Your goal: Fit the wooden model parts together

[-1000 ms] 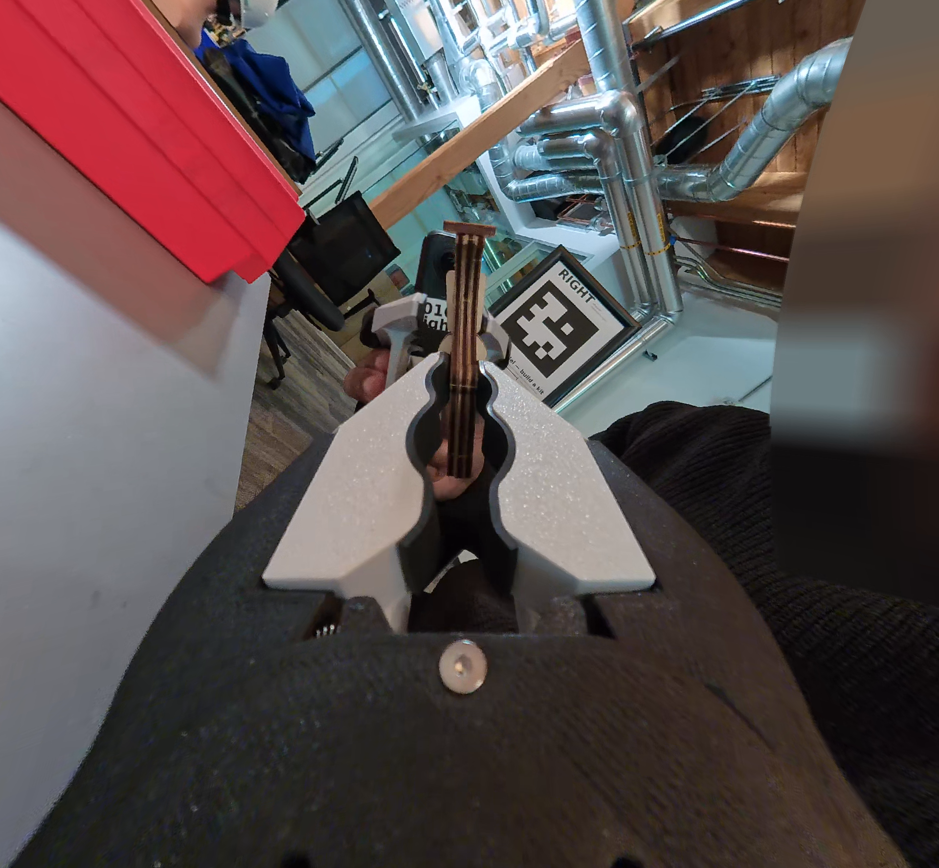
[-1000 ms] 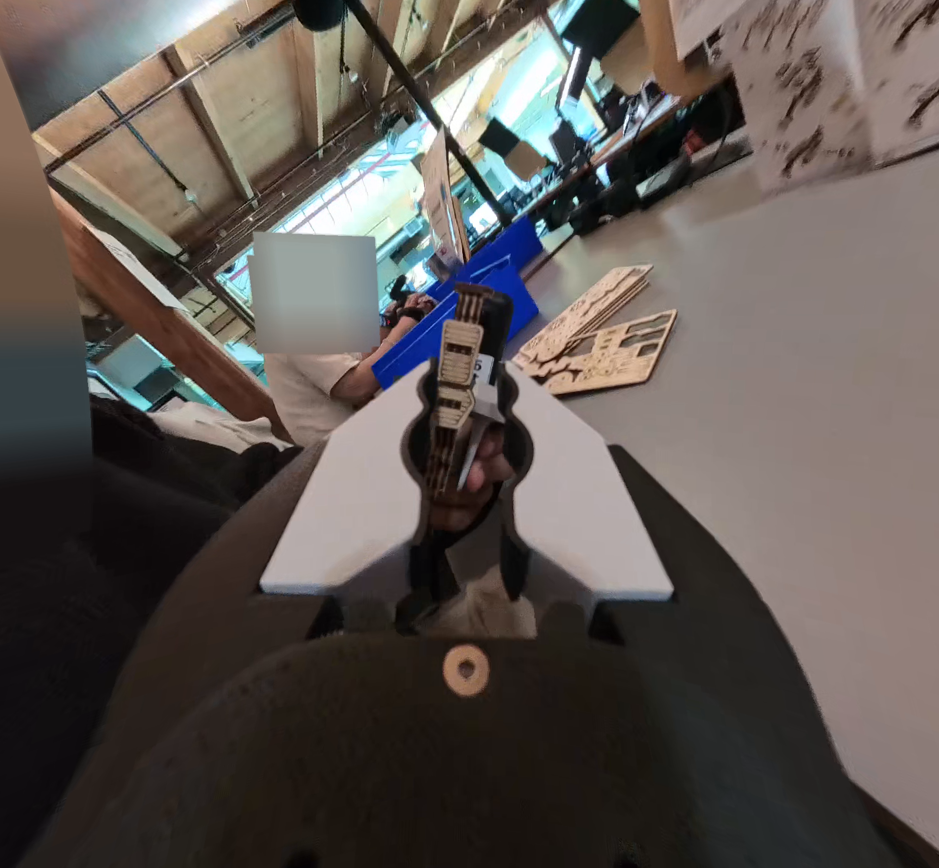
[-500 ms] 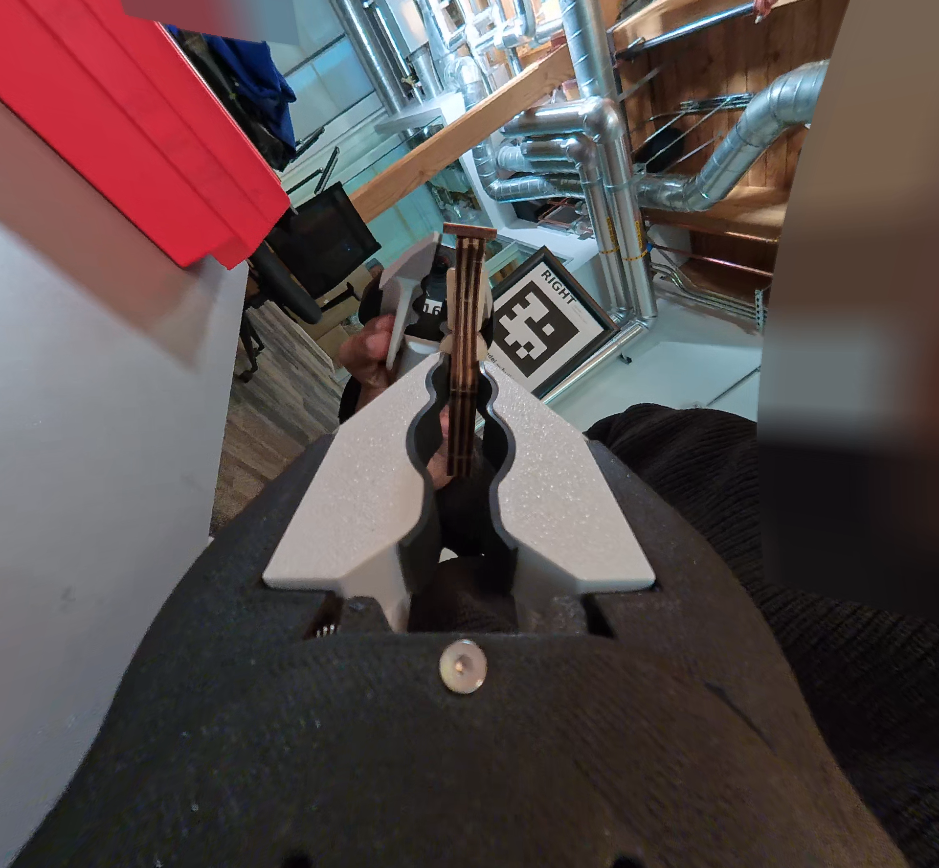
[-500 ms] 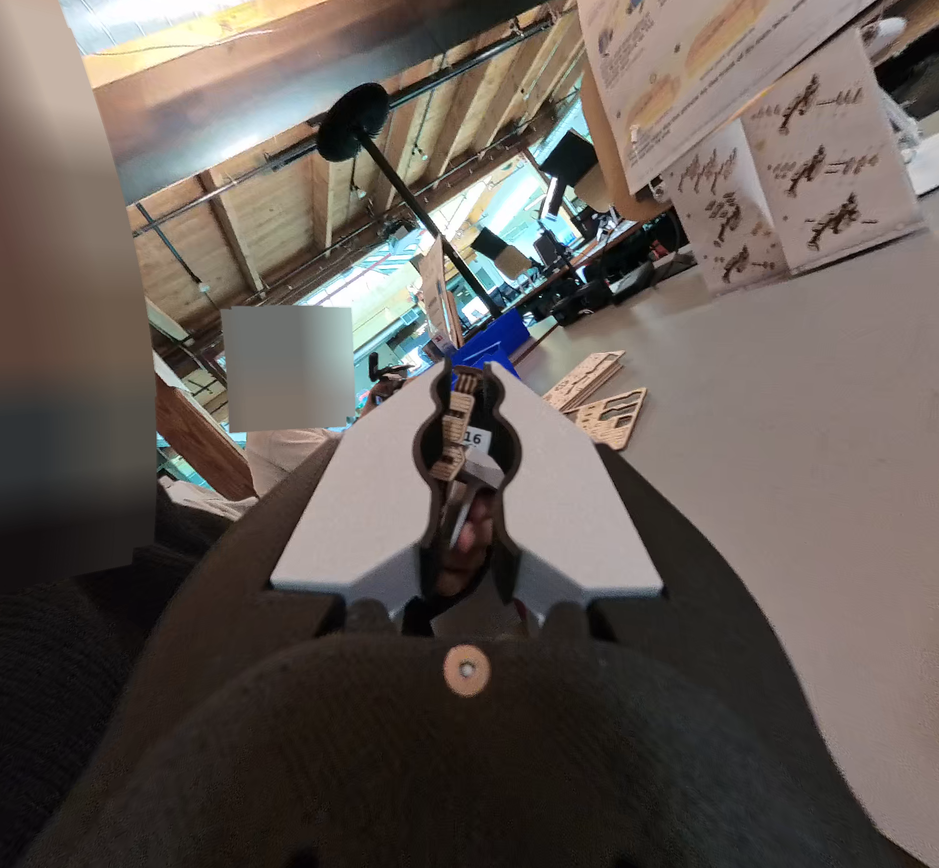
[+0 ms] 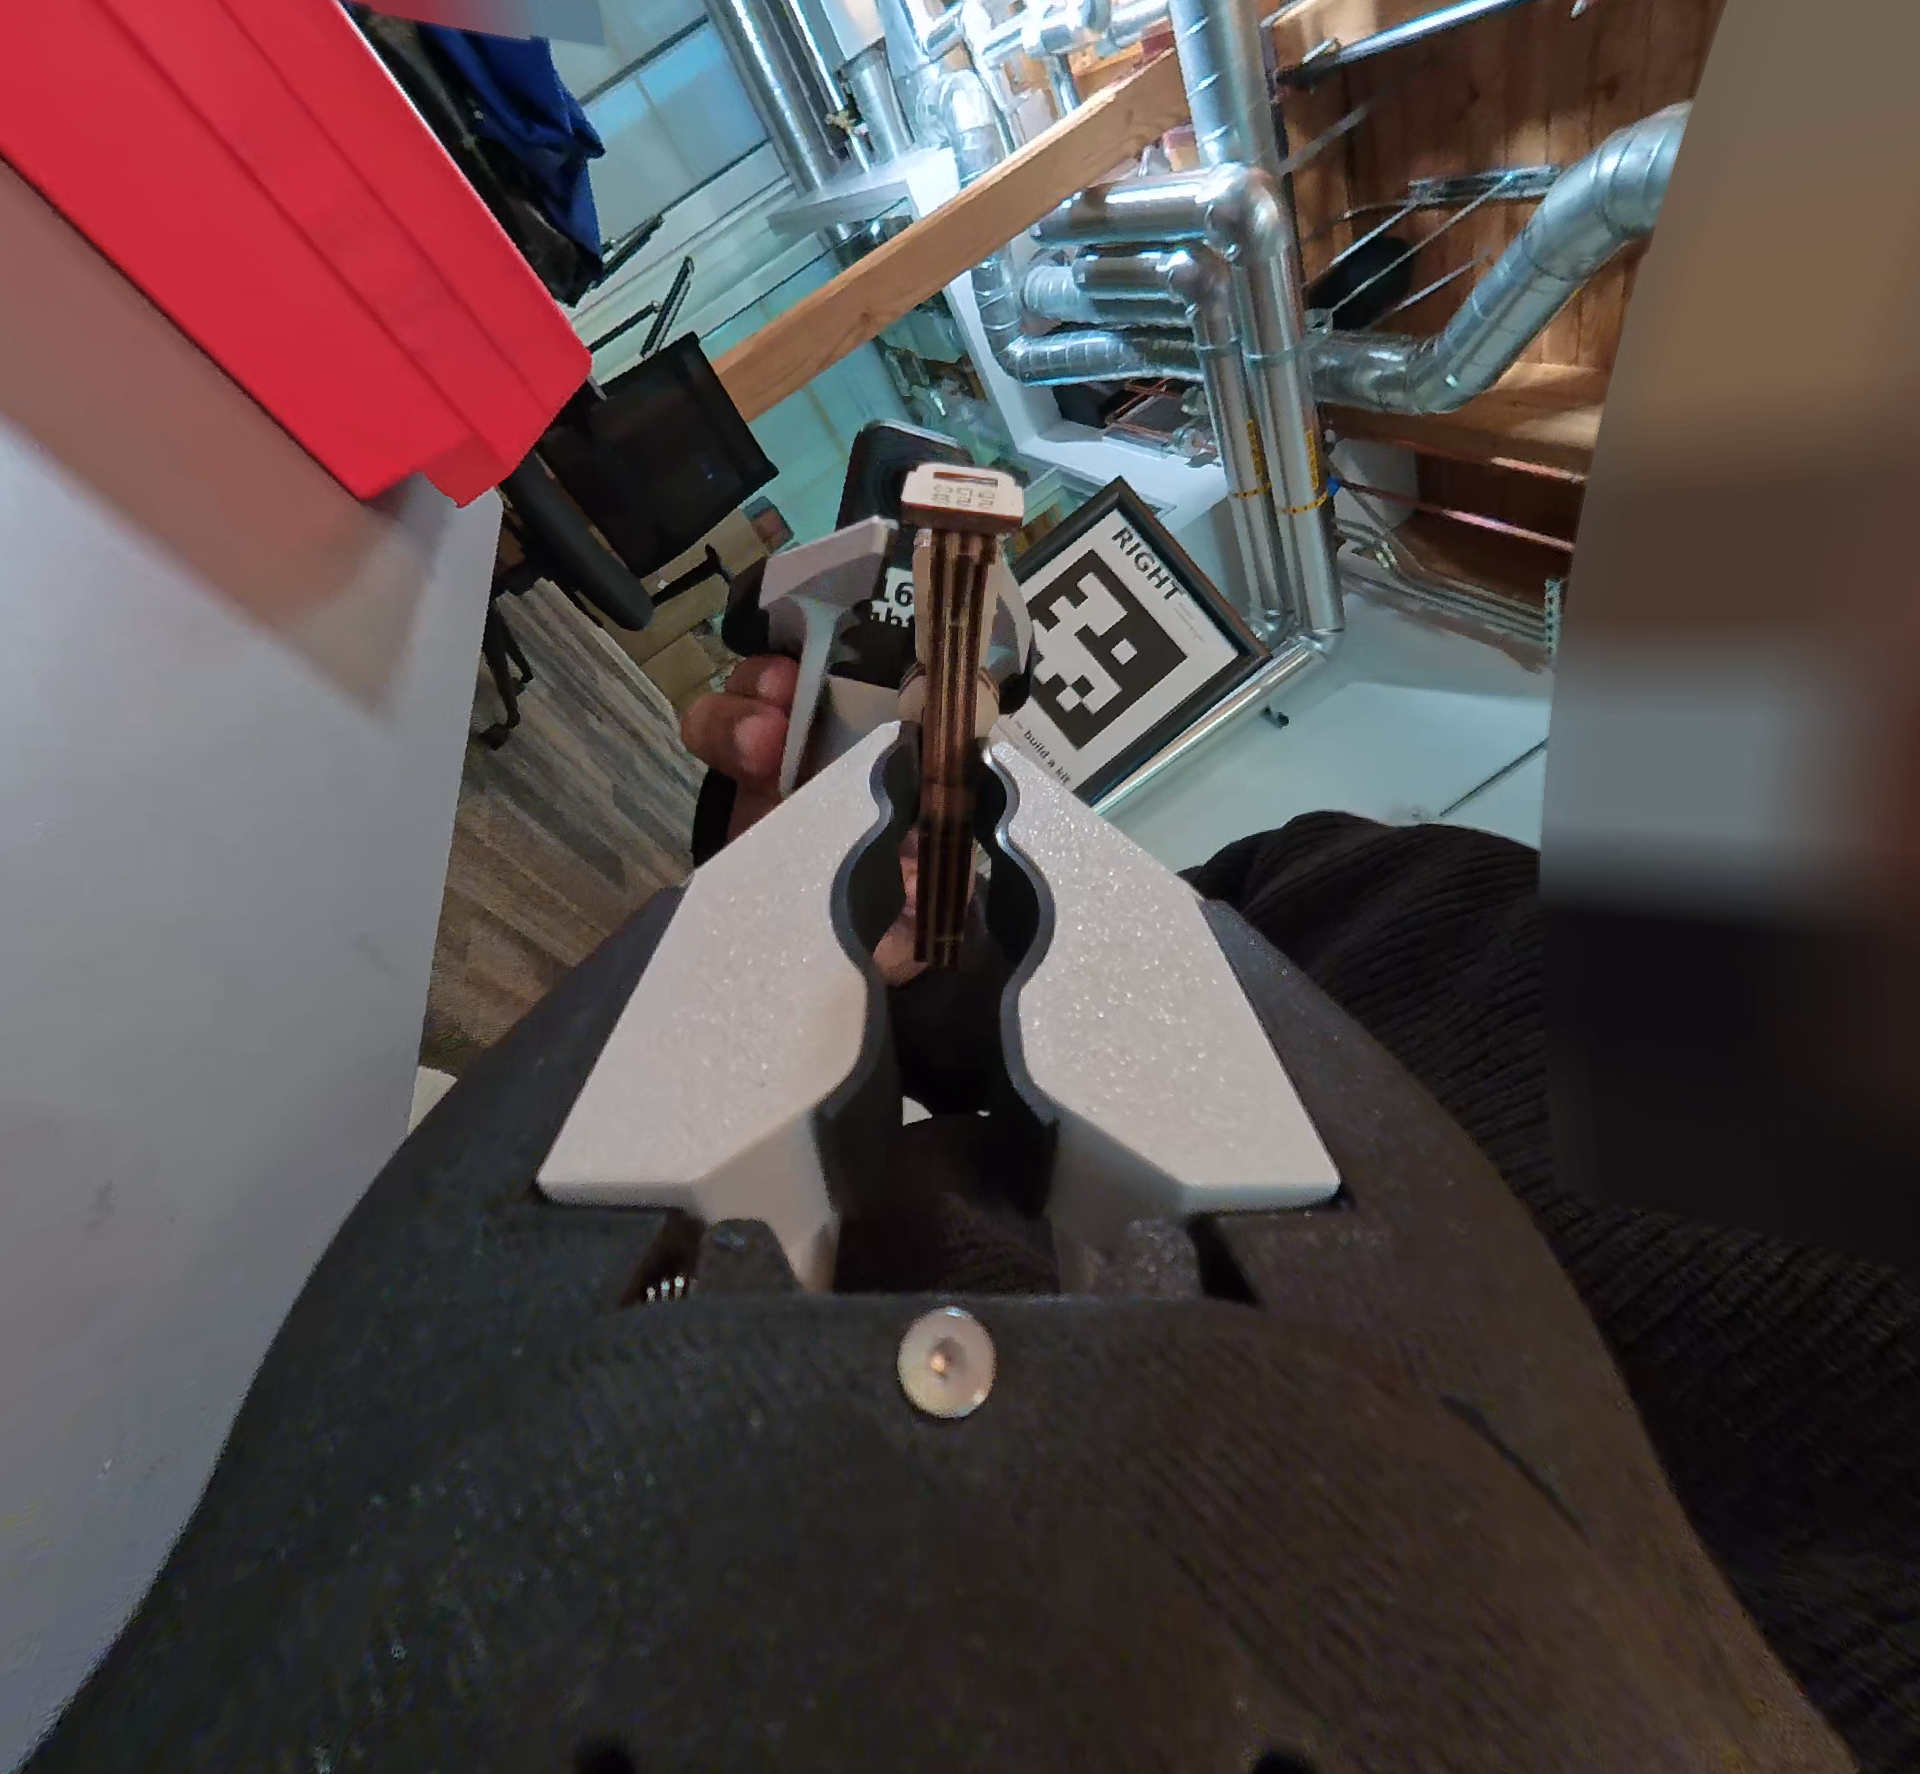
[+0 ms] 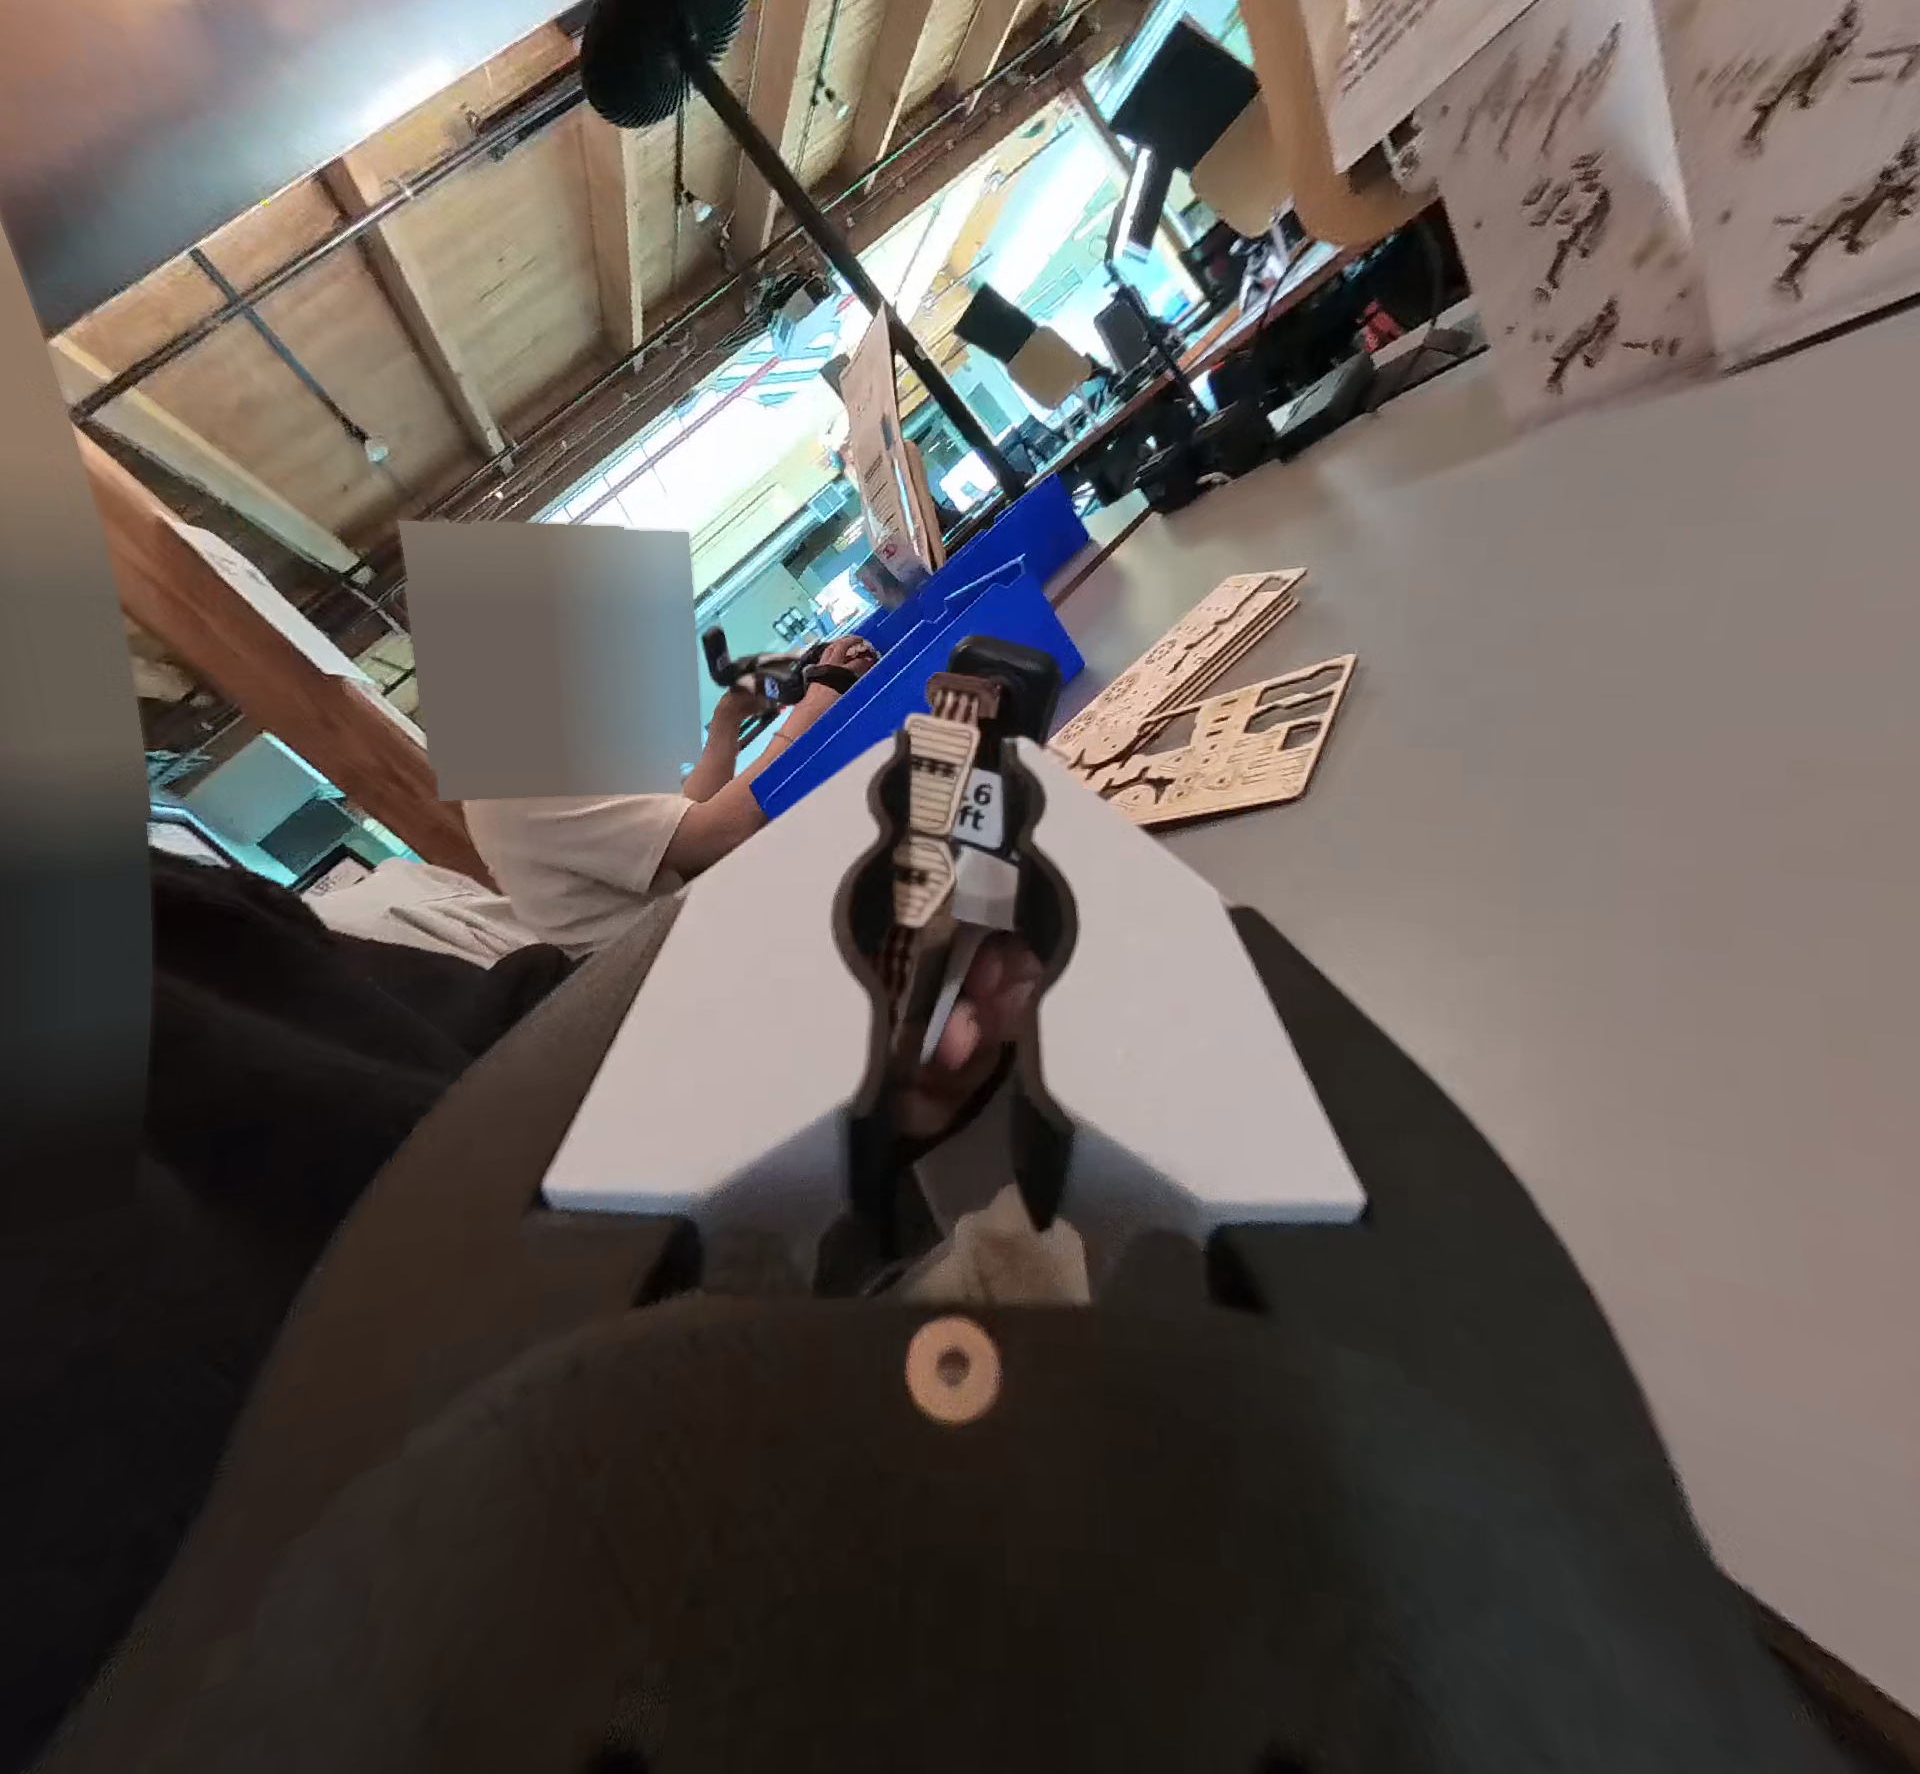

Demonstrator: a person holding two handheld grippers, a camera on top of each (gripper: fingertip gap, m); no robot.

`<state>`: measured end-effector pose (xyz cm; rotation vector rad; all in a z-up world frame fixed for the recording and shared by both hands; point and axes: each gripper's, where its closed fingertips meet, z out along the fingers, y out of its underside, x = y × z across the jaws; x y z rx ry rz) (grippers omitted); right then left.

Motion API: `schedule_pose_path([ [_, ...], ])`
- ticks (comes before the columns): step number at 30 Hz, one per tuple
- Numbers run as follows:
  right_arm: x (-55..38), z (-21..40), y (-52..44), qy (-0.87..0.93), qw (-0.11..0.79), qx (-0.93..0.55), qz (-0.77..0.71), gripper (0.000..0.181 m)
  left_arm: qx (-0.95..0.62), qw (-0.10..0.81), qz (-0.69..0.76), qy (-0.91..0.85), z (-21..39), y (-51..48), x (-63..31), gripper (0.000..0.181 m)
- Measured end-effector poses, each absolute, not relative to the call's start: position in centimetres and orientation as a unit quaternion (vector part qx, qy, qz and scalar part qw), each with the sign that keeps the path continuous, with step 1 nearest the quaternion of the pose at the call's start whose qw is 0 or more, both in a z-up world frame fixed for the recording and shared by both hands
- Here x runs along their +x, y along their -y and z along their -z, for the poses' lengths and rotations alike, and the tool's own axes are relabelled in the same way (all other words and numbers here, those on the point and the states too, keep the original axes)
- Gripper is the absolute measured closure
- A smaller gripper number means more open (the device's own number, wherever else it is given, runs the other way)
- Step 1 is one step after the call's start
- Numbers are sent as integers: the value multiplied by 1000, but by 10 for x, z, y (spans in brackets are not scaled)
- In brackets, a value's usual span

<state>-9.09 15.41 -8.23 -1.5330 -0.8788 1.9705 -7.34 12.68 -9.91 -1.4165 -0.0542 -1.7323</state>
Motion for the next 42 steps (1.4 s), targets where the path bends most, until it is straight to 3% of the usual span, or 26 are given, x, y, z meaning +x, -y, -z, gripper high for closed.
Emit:
schedule_pose_path([
  [5,-75,71,-179,276,287,-550,-734,156,-568,447,690,28,98,-129,-78,174],
  [11,-100,100,-131,344,176,-569,-726,132,-563,511,645,77,97,-142,-105,175],
  [13,-105,108,-118,374,165,-572,-711,136,-559,526,636,78,95,-143,-109,175],
  [17,-105,112,-119,402,199,-577,-682,171,-560,512,649,60,94,-139,-97,174],
  [23,-100,104,-126,368,179,-570,-712,173,-532,512,670,78,87,-139,-102,162],
  [42,-105,113,-109,380,131,-575,-713,174,-534,561,629,67,80,-137,-115,174],
])
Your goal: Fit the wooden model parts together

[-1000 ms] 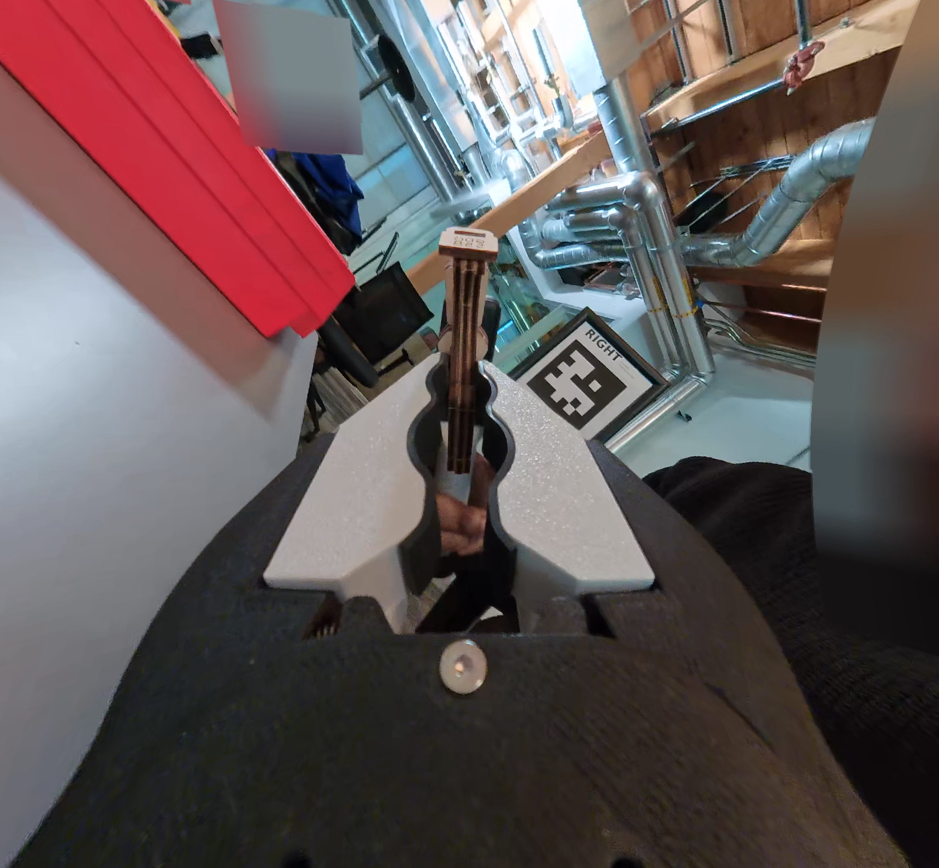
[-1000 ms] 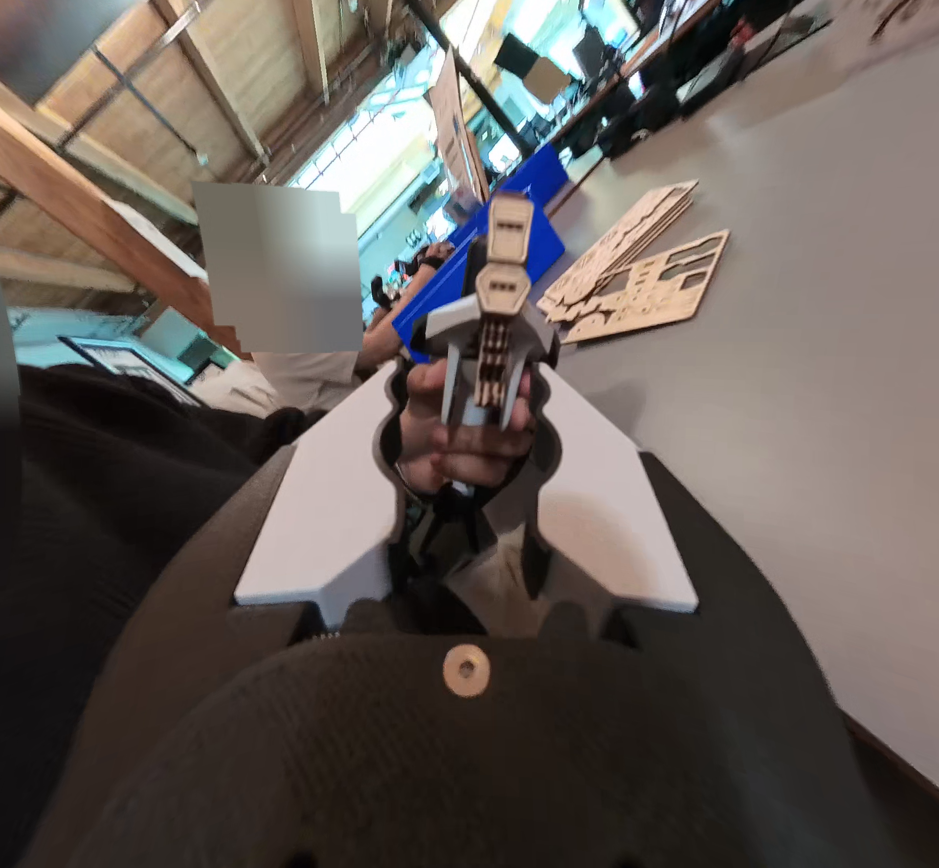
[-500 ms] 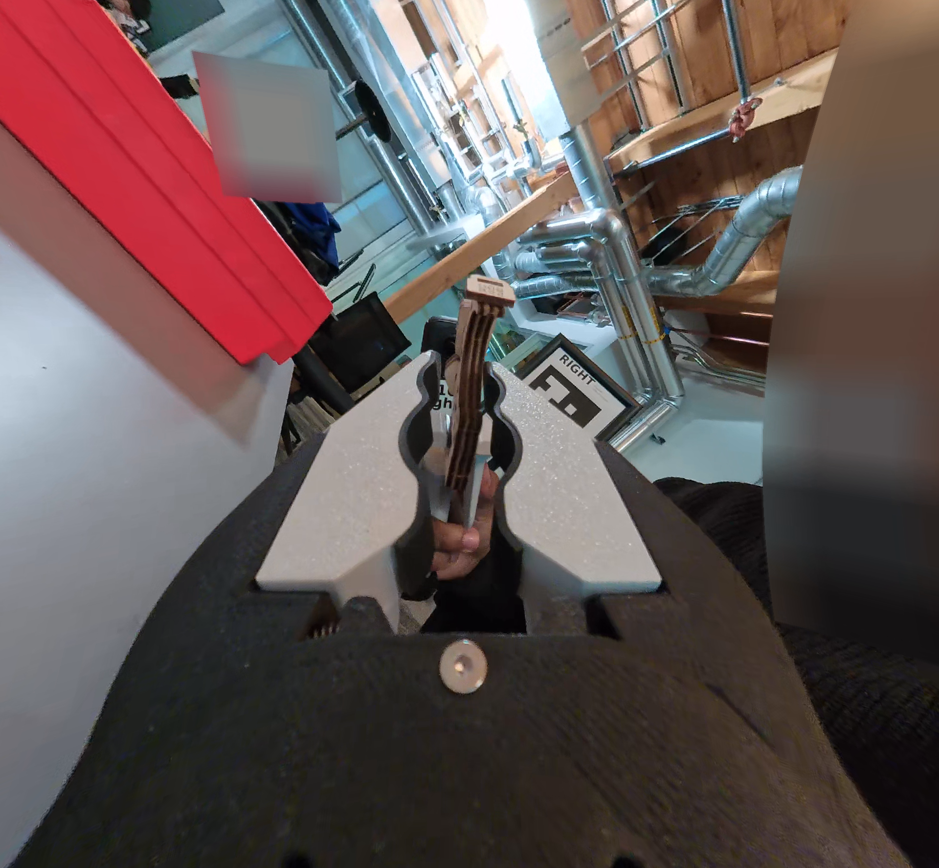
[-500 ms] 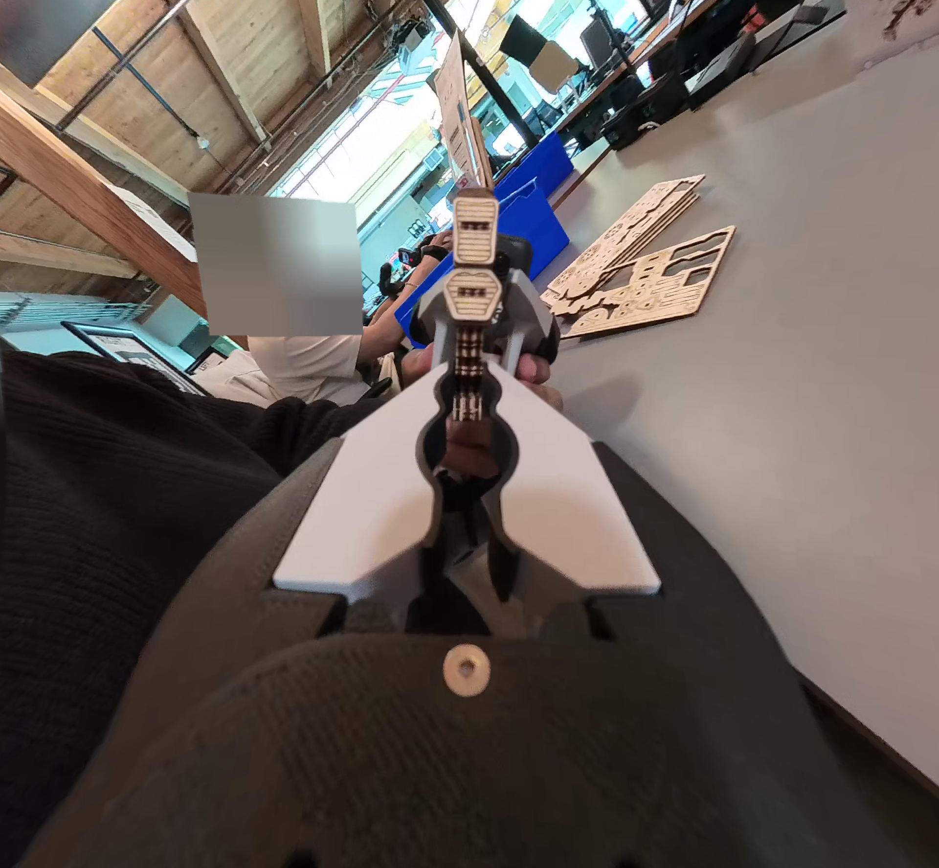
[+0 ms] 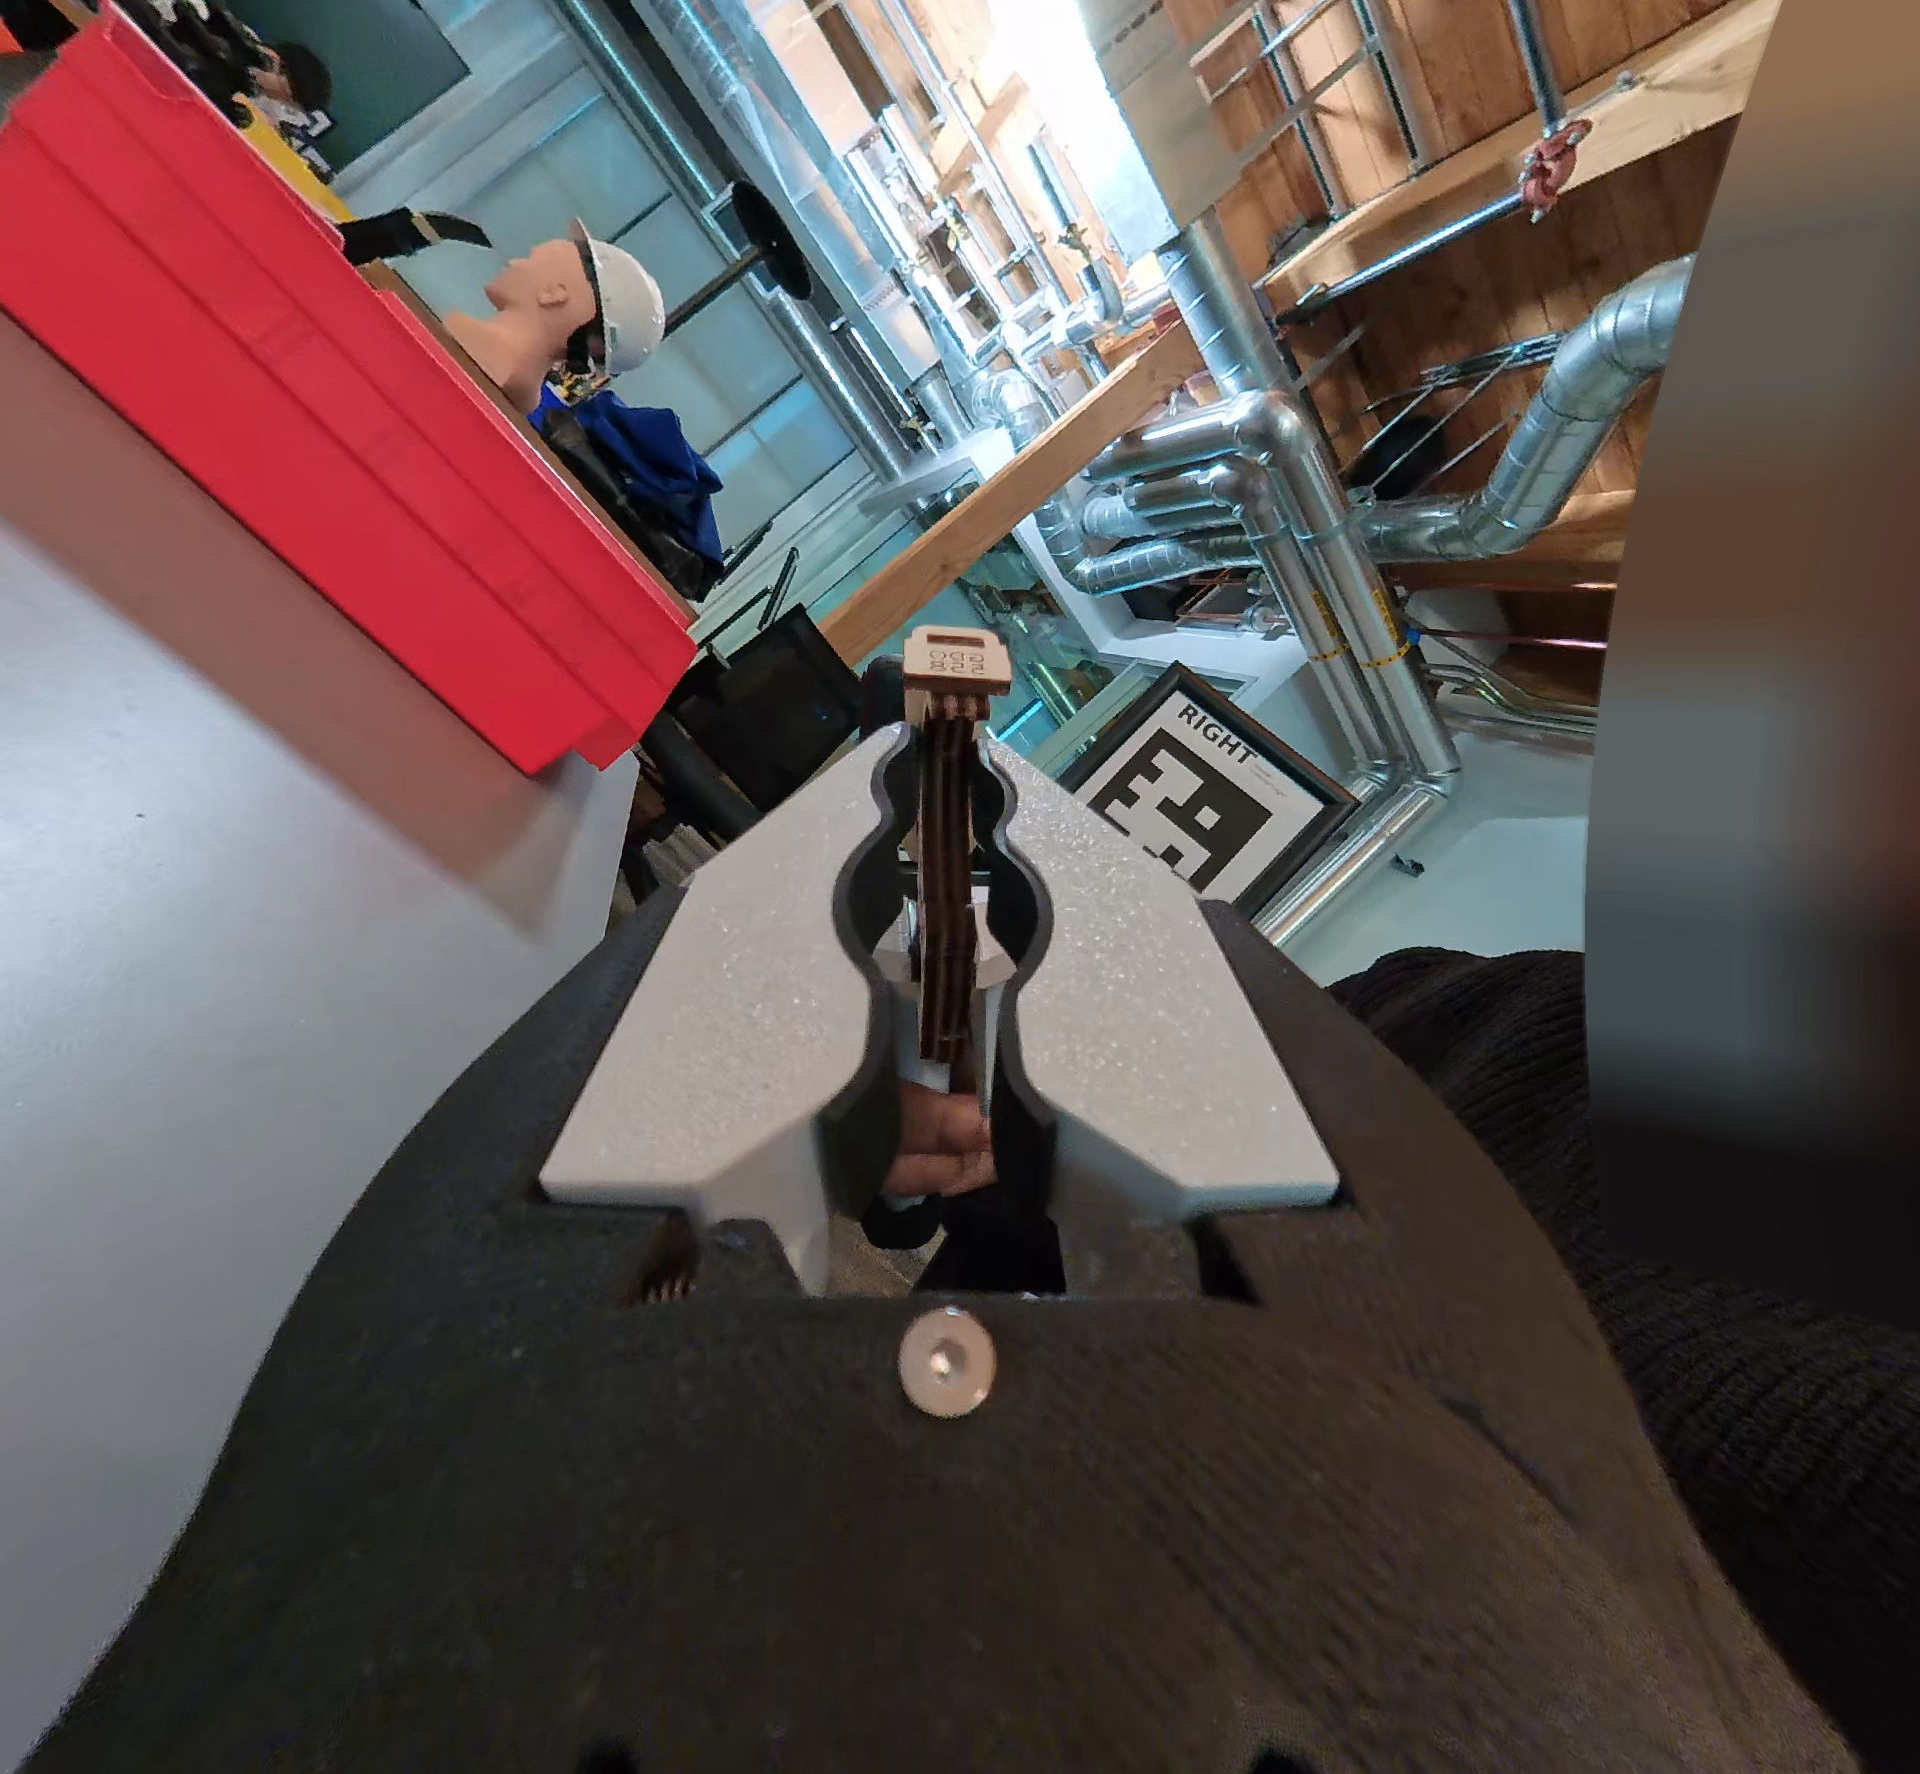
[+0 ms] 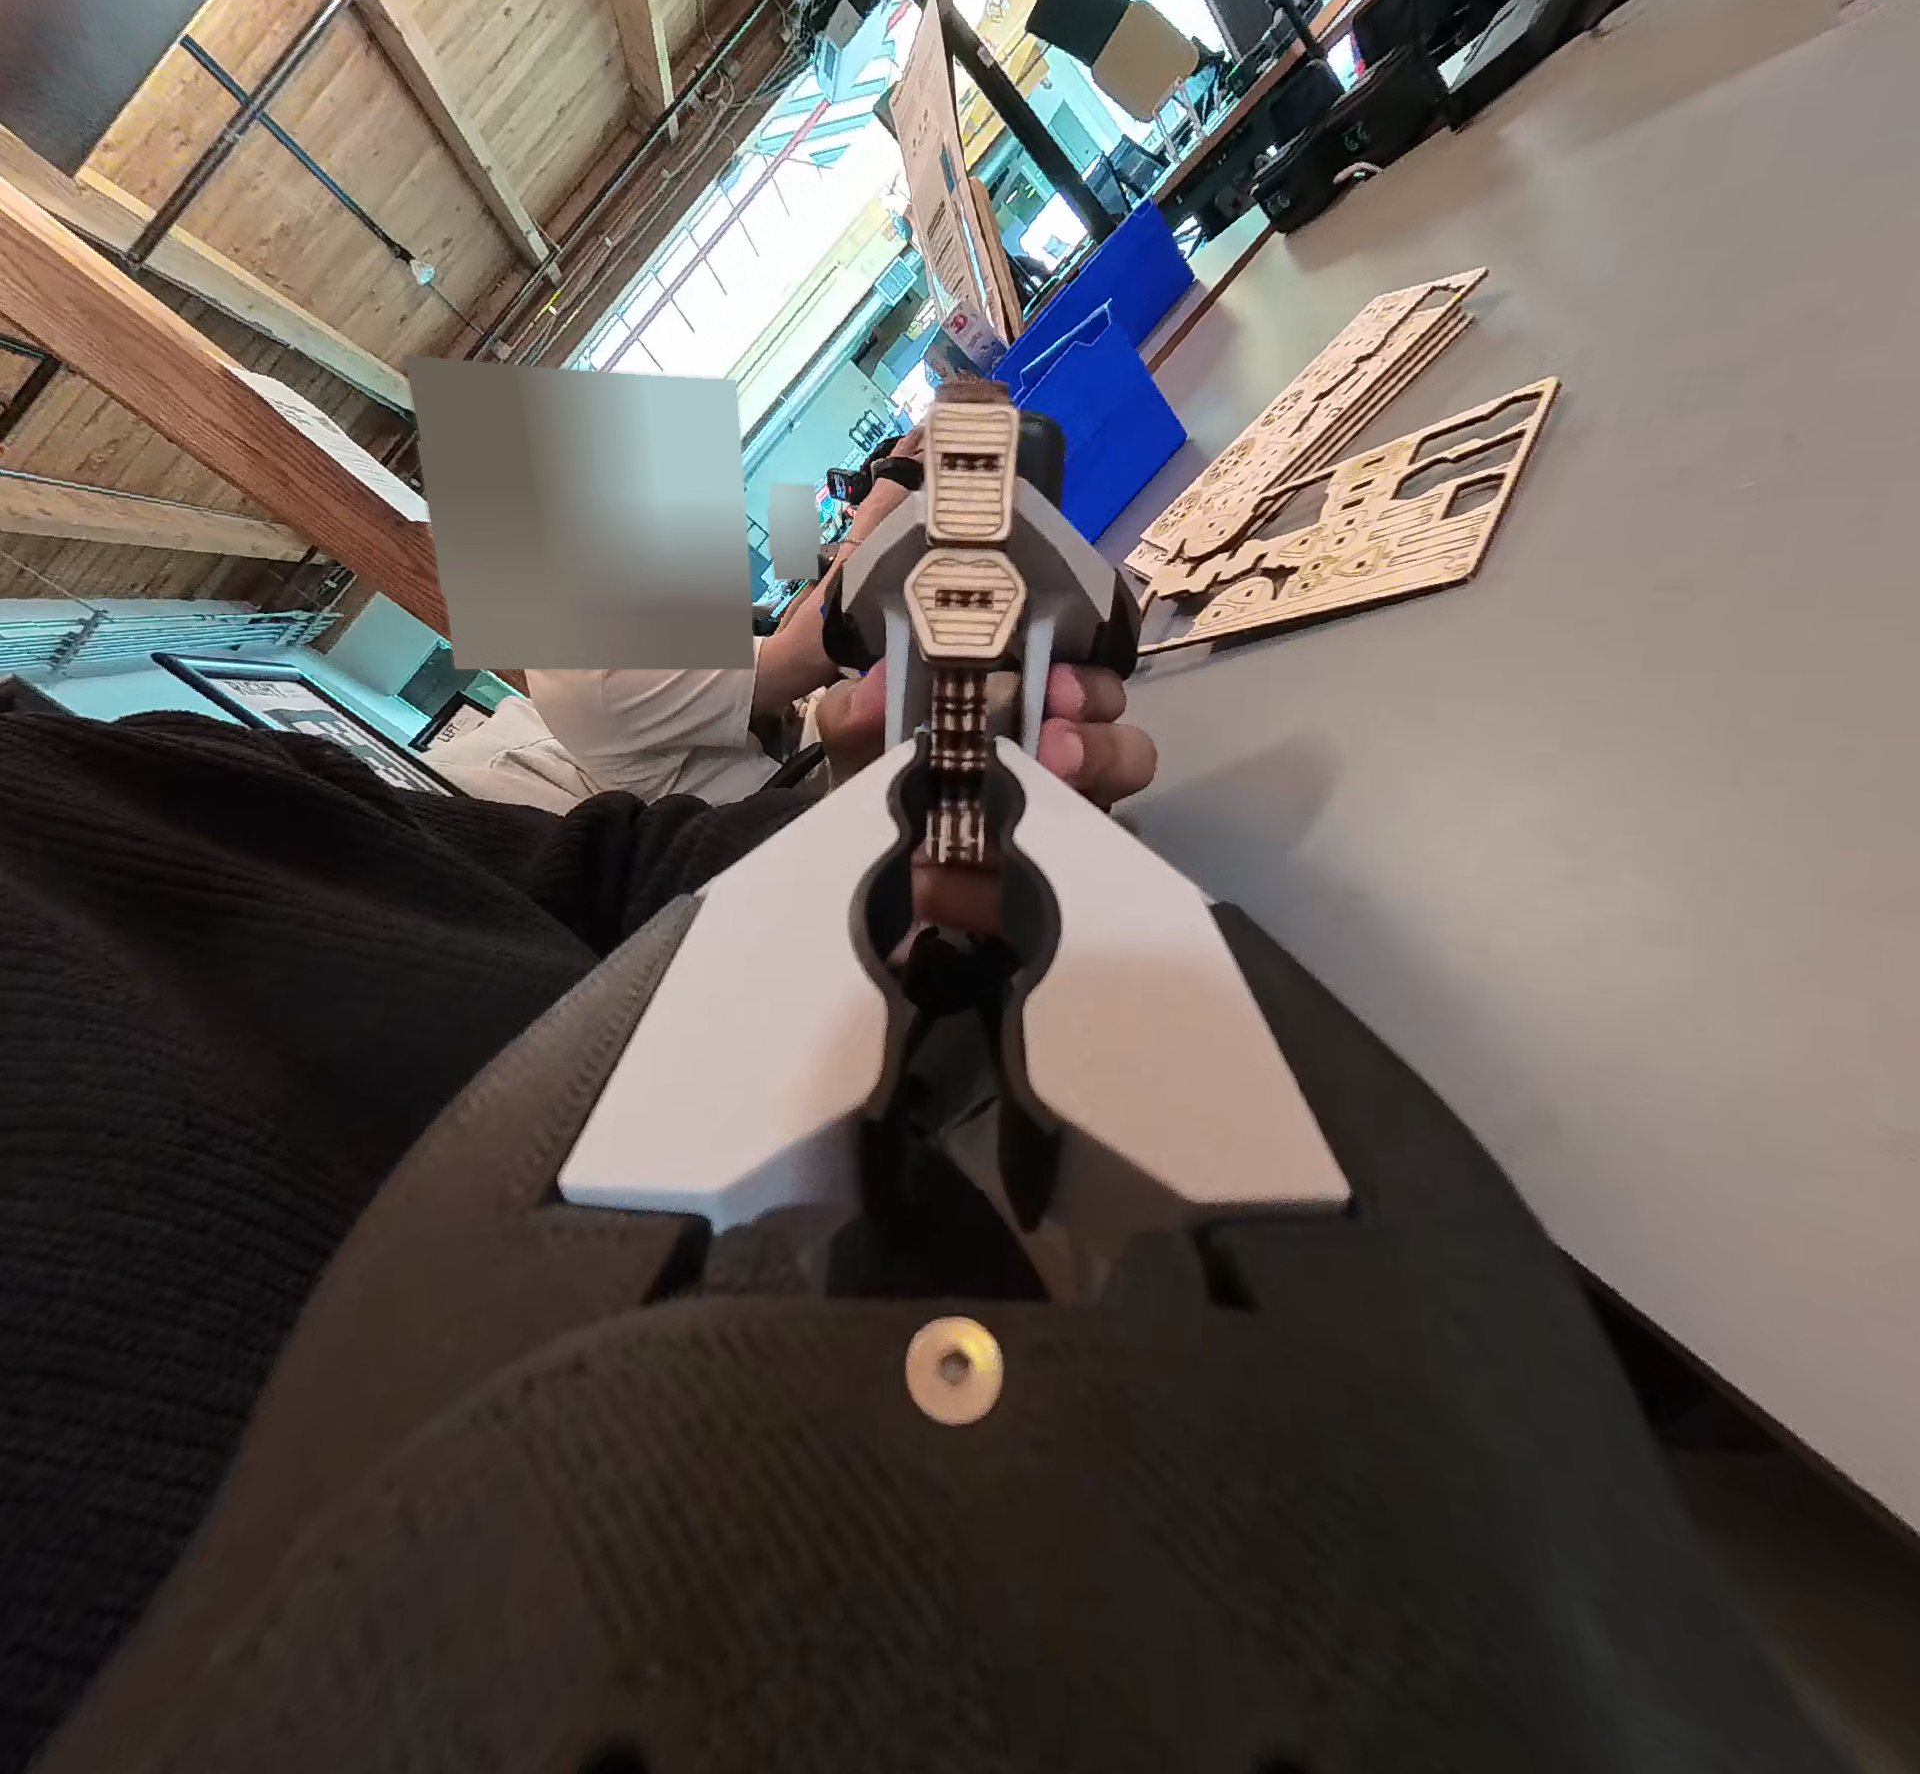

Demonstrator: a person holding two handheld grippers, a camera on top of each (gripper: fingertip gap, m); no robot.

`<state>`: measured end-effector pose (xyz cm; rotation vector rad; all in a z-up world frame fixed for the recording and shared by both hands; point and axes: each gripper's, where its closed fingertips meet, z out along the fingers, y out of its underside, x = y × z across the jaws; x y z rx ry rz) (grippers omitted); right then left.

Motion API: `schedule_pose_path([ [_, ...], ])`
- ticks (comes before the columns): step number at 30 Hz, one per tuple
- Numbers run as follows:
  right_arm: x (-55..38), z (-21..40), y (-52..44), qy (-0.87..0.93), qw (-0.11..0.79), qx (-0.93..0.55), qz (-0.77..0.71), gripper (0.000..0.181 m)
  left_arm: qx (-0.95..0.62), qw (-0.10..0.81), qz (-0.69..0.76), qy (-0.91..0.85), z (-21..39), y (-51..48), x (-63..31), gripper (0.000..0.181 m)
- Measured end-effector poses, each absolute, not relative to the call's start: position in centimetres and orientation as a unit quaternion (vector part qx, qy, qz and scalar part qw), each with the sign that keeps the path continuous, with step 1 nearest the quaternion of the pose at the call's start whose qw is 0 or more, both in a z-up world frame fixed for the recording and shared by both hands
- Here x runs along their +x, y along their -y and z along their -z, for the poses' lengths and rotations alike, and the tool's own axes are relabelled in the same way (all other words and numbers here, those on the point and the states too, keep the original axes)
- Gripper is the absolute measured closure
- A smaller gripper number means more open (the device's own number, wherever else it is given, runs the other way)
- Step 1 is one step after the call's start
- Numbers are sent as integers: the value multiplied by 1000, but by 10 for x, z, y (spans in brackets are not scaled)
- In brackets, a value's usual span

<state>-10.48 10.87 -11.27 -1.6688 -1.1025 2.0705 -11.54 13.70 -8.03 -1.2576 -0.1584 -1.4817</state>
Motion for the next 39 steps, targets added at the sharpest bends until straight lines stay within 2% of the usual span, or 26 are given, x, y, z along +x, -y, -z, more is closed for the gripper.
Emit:
schedule_pose_path([
  [19,-104,110,-109,371,133,-572,-719,172,-548,590,591,42,75,-133,-116,174],
  [24,-99,104,-123,364,158,-568,-721,153,-557,584,589,35,77,-133,-116,174],
  [29,-74,71,-174,266,260,-541,-755,181,-582,562,587,14,84,-133,-104,173],
  [34,-60,44,-180,252,356,-512,-740,181,-585,539,606,-10,83,-127,-85,173],
  [35,-64,43,-170,277,358,-509,-732,181,-583,534,612,-14,83,-126,-82,173],
  [38,-89,66,-128,398,290,-528,-692,181,-590,522,615,-27,85,-123,-76,173],
  [39,-88,62,-132,387,300,-529,-693,181,-587,525,616,-28,83,-123,-76,173],
])
